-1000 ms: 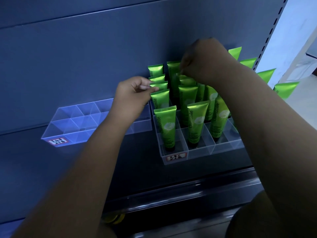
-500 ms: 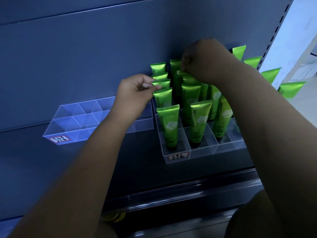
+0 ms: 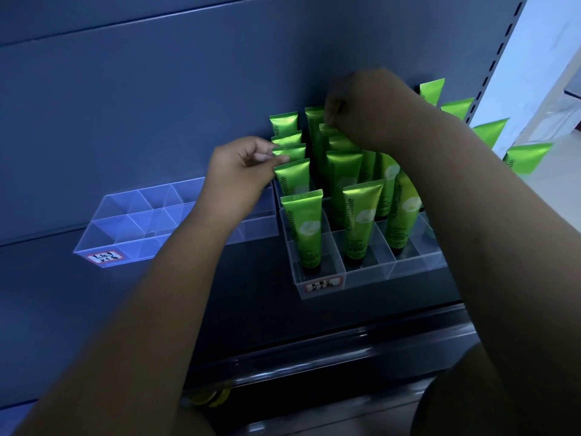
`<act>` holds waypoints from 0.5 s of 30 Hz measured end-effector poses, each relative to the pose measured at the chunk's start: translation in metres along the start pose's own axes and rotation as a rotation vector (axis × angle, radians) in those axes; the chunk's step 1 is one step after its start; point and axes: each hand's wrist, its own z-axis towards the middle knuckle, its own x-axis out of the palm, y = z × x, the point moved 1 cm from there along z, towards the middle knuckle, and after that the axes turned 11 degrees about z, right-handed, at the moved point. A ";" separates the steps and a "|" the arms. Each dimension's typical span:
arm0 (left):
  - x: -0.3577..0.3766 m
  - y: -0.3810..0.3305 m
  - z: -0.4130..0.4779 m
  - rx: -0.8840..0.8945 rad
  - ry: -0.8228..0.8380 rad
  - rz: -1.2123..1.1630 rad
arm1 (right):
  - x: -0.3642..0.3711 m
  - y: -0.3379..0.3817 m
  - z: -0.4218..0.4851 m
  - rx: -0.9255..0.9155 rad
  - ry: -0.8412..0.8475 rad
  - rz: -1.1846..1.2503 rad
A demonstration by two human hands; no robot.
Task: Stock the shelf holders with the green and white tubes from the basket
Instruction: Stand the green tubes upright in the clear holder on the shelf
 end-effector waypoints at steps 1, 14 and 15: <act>0.000 0.000 0.000 -0.002 0.001 0.002 | 0.000 -0.001 0.000 0.004 0.004 -0.002; -0.006 0.001 -0.002 -0.028 -0.011 0.000 | -0.003 0.004 -0.002 -0.024 -0.020 -0.039; -0.006 0.001 -0.003 -0.027 -0.015 0.003 | -0.003 0.004 -0.002 -0.023 -0.023 -0.036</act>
